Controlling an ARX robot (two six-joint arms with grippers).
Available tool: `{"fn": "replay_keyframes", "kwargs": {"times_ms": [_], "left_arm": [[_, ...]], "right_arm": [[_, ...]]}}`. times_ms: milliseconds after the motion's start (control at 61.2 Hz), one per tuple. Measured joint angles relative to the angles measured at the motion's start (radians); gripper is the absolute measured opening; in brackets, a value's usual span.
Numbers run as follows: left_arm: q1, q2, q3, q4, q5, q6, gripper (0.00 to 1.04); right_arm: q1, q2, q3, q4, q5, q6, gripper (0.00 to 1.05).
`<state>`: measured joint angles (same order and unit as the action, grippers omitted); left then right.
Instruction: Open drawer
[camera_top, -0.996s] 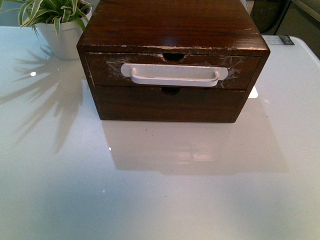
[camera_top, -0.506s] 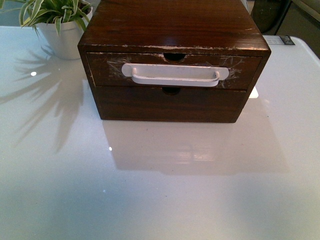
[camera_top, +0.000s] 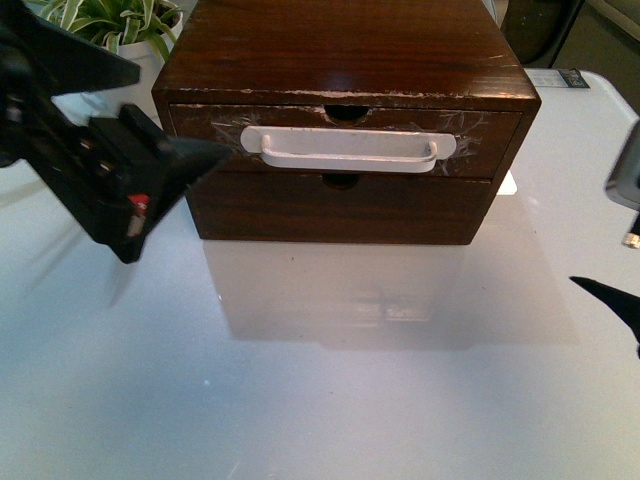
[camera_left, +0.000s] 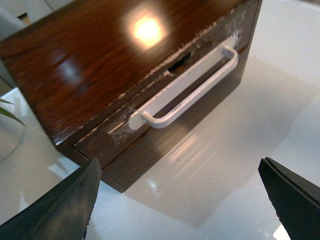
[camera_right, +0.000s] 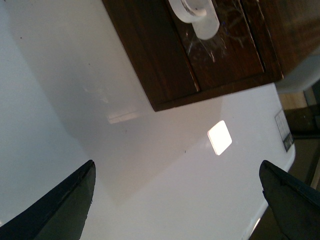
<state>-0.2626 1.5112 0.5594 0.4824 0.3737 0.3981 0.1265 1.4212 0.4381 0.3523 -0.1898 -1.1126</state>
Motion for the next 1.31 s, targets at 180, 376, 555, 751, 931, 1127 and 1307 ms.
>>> {"fn": "replay_keyframes", "kwargs": {"times_ms": [180,376,555,751,931,1127,1307], "left_arm": [[-0.039,0.203,0.121,0.009,0.02,0.218,0.96],[-0.07,0.3,0.184,-0.027,0.045,0.43,0.96],[-0.097,0.356,0.229,-0.051,0.055,0.555,0.96],[-0.134,0.418,0.315,-0.109,0.062,0.661,0.96],[-0.161,0.473,0.39,-0.144,0.066,0.695,0.96],[-0.169,0.52,0.456,-0.177,0.072,0.702,0.96],[-0.164,0.551,0.491,-0.198,0.08,0.708,0.96]], "right_arm": [[0.032,0.18,0.161,-0.024,-0.03,-0.125,0.96],[0.045,0.283,0.253,-0.067,-0.045,-0.204,0.96],[0.068,0.348,0.319,-0.099,-0.067,-0.255,0.96],[0.085,0.419,0.394,-0.117,-0.089,-0.293,0.96],[0.109,0.472,0.457,-0.138,-0.099,-0.299,0.96],[0.135,0.505,0.501,-0.153,-0.109,-0.298,0.96],[0.154,0.531,0.536,-0.166,-0.117,-0.298,0.96]]}}
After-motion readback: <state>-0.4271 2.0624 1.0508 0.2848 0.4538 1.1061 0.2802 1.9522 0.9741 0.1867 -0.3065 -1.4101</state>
